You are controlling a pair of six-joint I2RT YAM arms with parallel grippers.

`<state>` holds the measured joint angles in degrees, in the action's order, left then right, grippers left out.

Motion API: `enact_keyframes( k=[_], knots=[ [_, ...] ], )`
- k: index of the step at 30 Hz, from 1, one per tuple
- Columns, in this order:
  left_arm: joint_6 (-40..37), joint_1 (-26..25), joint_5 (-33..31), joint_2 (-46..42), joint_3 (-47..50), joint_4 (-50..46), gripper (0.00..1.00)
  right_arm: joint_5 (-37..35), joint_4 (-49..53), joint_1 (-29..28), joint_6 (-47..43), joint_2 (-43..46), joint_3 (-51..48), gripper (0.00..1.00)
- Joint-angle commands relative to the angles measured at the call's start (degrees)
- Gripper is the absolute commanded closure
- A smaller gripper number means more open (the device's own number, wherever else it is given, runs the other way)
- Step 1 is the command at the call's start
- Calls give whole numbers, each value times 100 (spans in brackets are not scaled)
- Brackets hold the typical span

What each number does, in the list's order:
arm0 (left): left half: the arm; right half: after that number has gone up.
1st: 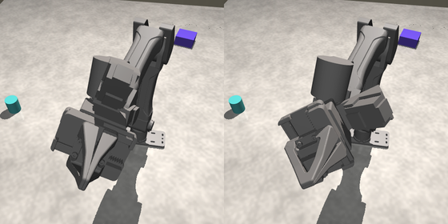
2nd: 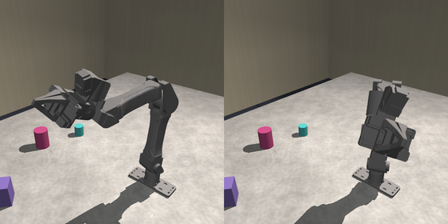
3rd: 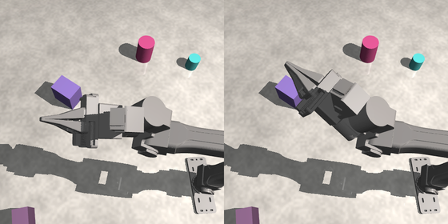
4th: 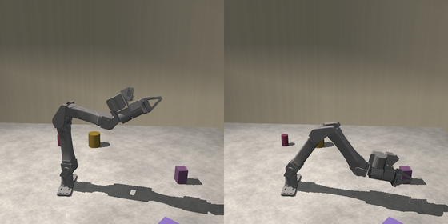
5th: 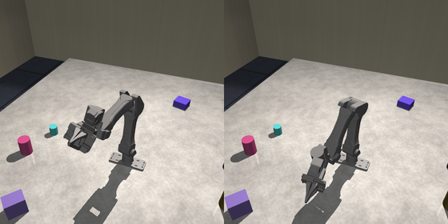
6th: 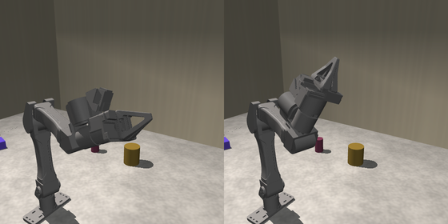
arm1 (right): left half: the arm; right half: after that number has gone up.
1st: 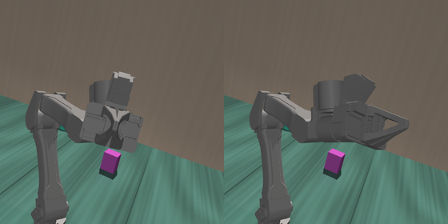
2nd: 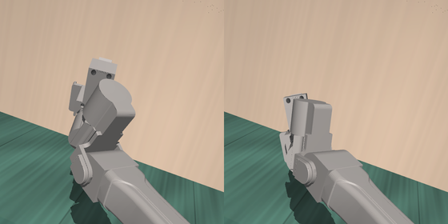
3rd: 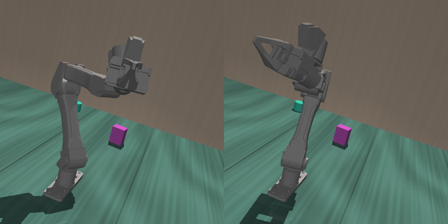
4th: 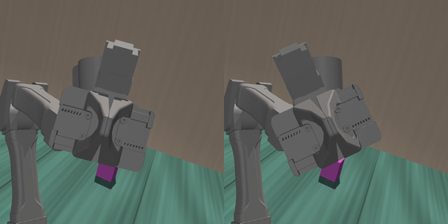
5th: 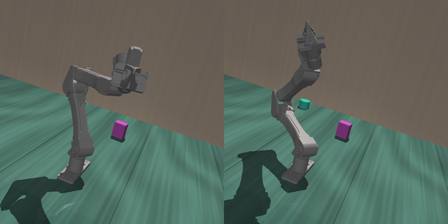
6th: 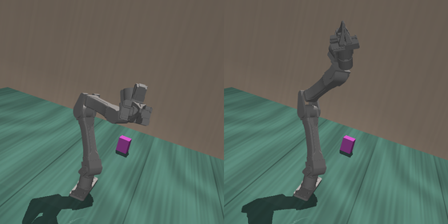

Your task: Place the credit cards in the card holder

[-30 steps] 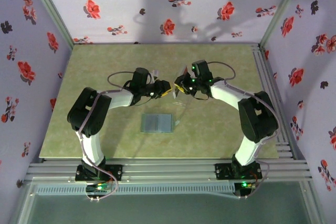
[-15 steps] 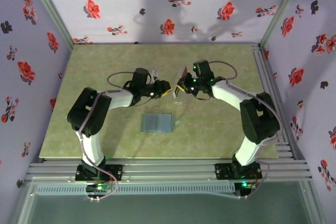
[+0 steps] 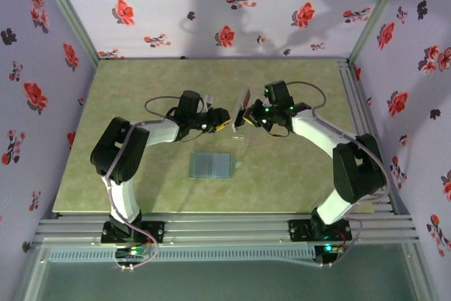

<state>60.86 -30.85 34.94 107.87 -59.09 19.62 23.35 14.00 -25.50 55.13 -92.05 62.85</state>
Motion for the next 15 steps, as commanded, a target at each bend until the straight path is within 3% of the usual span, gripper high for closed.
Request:
enact_keyframes(
  k=[1,6,15],
  knots=[
    [-241,-19,-66,-235,-337,-532,56,-115,448,7,-341,427,-36,100],
    [-574,41,-188,-461,-729,-1201,52,-268,883,18,-709,1004,-150,100],
    [-1101,236,-514,-1347,-656,-2353,48,440,700,-308,-1374,1810,-901,100]
  ],
)
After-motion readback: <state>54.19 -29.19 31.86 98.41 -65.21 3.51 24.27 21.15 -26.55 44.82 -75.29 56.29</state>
